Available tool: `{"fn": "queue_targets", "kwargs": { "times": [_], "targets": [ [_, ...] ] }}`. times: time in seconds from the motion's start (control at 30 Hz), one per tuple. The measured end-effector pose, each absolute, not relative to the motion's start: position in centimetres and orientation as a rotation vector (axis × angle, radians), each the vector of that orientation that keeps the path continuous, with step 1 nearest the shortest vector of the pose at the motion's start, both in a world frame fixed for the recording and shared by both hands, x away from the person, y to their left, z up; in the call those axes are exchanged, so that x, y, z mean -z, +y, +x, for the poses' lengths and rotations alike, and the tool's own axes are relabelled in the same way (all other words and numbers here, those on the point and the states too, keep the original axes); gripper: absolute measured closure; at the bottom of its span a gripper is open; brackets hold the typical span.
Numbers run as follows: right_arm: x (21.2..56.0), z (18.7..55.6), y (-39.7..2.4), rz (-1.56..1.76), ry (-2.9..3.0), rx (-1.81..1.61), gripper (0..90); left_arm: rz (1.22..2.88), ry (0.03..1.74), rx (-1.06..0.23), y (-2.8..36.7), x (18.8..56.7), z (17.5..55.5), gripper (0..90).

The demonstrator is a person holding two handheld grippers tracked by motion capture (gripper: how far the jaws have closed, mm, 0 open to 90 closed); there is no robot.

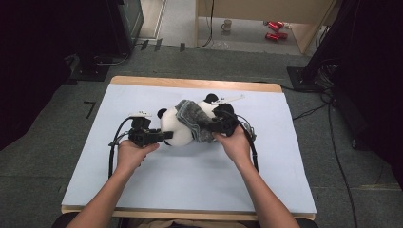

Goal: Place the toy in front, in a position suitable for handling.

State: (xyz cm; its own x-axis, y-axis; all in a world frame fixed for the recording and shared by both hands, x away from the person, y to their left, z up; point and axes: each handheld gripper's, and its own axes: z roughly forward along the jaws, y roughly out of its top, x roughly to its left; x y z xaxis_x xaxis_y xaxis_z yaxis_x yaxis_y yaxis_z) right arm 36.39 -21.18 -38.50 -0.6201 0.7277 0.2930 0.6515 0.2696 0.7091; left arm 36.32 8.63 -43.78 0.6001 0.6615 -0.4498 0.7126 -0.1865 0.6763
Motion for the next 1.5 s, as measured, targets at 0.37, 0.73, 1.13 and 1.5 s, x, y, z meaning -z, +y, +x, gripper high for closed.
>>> {"fn": "queue_targets", "kwargs": {
  "times": [0.37,0.73,1.13,1.5],
  "targets": [
    [38.4,37.3,-25.5,1.455,2.348,-1.351,77.7,1.899,1.102,0.123,9.3,44.1,37.2,62.3],
    [39.4,37.8,-28.5,1.567,2.263,-1.314,78.0,1.917,1.107,0.158,9.9,44.6,38.0,62.3],
    [37.0,37.3,-31.7,1.590,2.076,-1.540,78.2,1.966,1.043,0.115,10.8,45.0,38.7,62.0],
    [41.1,39.6,-30.2,1.720,2.197,-1.654,78.2,1.961,1.036,0.122,11.0,45.4,38.8,61.4]
  ]
}}
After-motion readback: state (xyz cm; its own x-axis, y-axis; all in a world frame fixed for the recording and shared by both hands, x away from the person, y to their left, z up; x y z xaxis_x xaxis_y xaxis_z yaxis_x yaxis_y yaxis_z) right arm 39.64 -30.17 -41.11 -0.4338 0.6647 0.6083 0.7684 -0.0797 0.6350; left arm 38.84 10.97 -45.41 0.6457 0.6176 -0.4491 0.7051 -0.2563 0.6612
